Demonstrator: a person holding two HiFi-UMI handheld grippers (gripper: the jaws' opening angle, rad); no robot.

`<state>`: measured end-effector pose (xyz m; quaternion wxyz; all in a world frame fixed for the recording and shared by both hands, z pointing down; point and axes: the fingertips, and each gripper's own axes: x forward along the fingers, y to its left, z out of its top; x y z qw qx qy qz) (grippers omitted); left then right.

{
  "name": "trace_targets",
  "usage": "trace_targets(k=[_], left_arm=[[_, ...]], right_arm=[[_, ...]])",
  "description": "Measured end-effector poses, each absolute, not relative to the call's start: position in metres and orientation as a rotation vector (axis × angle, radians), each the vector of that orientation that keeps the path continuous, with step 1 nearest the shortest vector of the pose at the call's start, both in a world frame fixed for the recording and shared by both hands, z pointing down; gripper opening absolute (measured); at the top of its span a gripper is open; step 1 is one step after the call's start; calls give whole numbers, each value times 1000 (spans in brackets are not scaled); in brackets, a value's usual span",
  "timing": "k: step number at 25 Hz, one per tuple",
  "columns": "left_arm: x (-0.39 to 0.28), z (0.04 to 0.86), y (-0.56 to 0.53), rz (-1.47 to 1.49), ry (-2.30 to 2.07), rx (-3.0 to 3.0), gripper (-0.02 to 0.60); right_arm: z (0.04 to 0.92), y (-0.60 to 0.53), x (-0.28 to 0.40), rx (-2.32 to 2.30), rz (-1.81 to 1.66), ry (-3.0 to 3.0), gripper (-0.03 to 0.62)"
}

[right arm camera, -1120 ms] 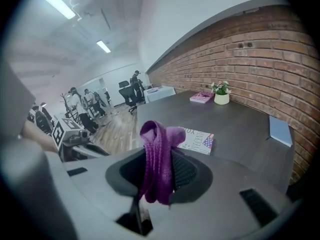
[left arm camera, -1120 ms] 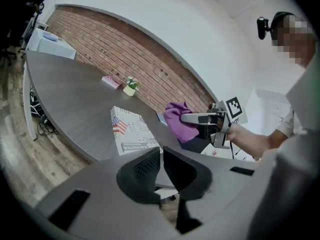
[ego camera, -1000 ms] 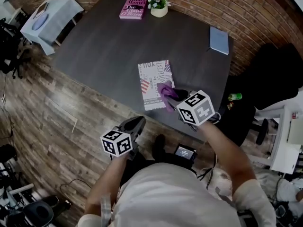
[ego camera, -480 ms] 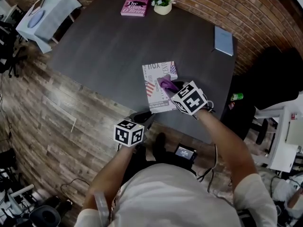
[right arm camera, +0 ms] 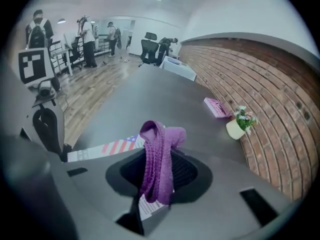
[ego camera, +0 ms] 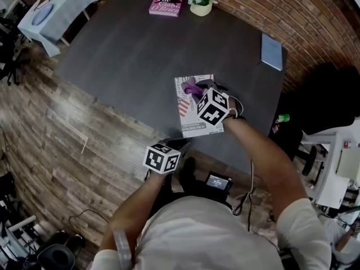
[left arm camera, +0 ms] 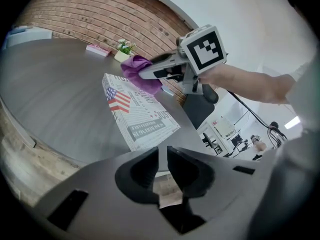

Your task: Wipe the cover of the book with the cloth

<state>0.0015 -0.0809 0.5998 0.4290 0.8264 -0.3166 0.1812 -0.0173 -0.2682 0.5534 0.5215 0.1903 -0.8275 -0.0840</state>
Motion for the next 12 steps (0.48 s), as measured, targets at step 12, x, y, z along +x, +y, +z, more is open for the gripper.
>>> trace_targets(k=[12], left_arm=[[14, 624, -77, 448, -755, 1996, 55]], right_arm=[[588, -304, -58, 303, -502, -1810, 114]])
